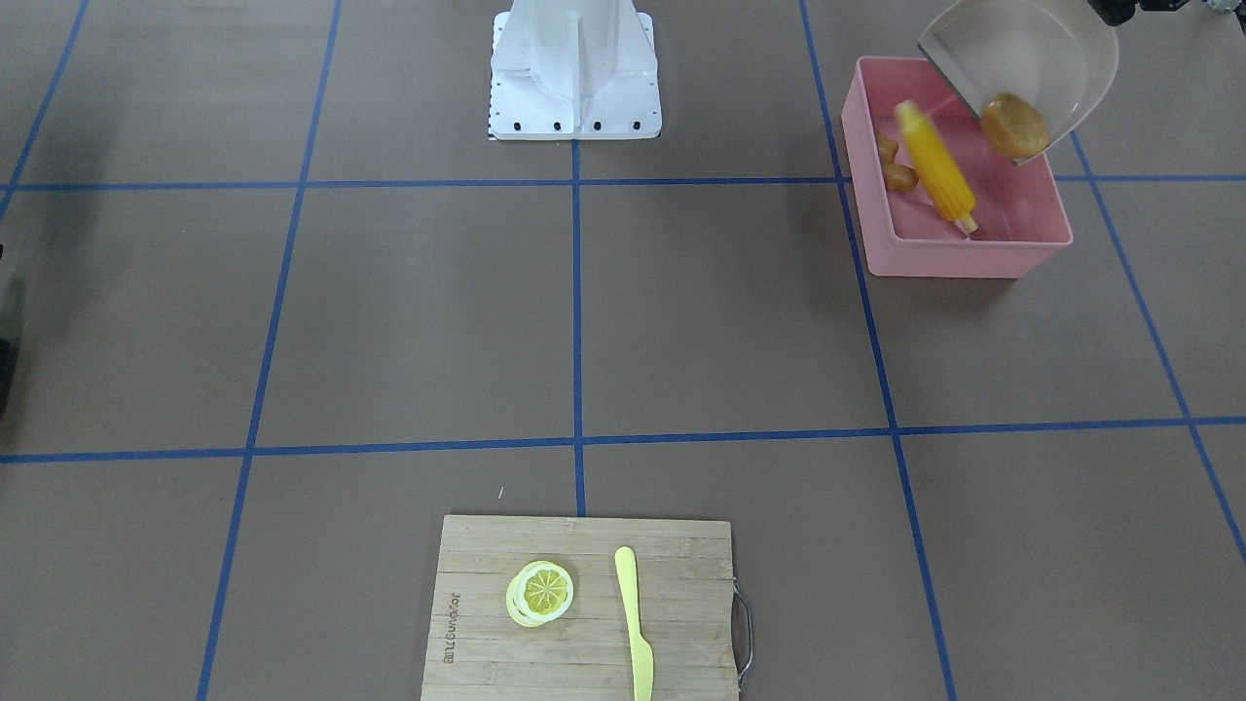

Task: Sweep and dump trash into bin
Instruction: 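Tip the dustpan over the pink bin with the left gripper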

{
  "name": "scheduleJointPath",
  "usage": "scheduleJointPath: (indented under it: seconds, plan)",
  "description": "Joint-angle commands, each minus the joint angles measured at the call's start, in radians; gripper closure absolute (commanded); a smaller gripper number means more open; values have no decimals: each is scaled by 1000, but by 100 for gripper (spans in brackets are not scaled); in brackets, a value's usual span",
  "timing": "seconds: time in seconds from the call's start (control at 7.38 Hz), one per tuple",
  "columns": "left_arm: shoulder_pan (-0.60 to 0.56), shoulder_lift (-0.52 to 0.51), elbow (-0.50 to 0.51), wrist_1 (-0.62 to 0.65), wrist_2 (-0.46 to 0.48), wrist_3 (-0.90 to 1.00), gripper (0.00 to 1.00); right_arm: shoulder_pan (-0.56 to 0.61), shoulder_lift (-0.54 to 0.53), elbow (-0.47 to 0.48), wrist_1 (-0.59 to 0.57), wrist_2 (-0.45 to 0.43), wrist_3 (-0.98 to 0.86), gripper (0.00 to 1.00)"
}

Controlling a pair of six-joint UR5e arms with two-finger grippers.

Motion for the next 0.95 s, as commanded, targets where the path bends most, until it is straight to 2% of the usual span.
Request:
scheduleJointPath:
  seconds: [0.0,0.14,0.54,0.81]
  plan:
    - [2,-3,-14,42,-1,0,100,0,0,0,0,0,-3,10]
    - [2,-3,-17,42,-1,0,100,0,2,0,2,0,-4,0]
    - [-10,-13,-31,33,0,-21,100,-2,43,-2,-4,-18,-25,0]
    - [-39,-16,-54,16,-1,-61,100,27,70,-11,-10,-84,-119,0]
